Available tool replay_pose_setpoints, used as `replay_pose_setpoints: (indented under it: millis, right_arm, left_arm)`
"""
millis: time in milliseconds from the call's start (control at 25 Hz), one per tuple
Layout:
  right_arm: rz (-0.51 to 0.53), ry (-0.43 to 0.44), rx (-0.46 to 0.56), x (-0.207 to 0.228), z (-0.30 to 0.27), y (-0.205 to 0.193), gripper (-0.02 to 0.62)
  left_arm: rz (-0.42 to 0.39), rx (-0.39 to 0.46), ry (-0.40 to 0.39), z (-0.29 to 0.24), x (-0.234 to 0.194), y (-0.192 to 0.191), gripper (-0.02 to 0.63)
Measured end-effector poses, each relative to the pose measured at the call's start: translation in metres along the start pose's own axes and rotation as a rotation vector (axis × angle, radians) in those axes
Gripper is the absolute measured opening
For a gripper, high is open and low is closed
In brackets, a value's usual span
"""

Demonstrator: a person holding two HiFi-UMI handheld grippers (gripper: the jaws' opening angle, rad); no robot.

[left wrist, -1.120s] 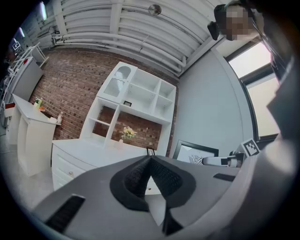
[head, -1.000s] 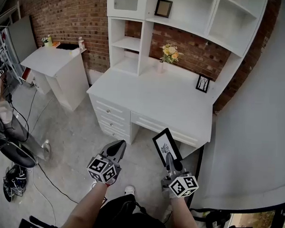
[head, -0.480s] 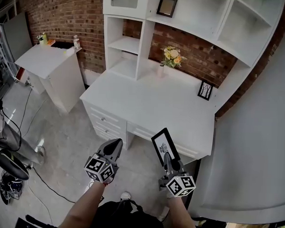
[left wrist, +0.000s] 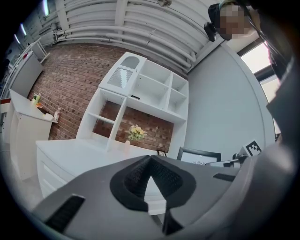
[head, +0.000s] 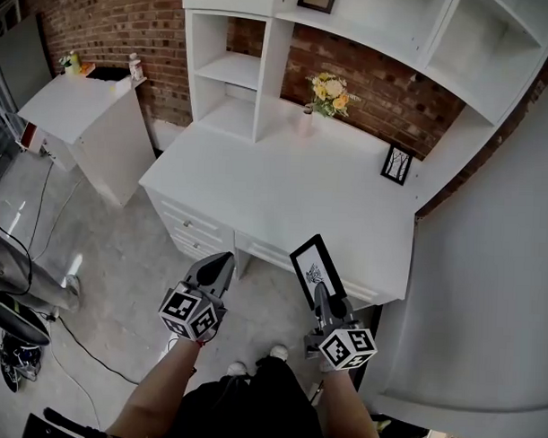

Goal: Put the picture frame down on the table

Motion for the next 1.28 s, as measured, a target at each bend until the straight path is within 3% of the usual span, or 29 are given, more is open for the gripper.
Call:
replay_pose_setpoints:
  millis: [640, 1280]
  right_arm:
    - [-0.021, 0.004, -0.076, 0.085, -0.069, 0.010, 0.012]
    - [-0.022, 0.037, -0.168, 0.157, -0.124, 0.016, 0.014]
  left_arm:
    - [0.005, -0.035, 0.013, -0.098, -0.006, -0.017, 0.000]
    - [-0.004, -0.050, 0.074, -0.175, -0.013, -0.034, 0.000]
Point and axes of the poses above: the fingertips, and each gripper's own axes: z backward along the fingers, x to its right, y out of its top, the point moved 8 cm from there along z, backward along the fingers, and after that the axes turned 3 degrees about z, right-handed, at the moved point
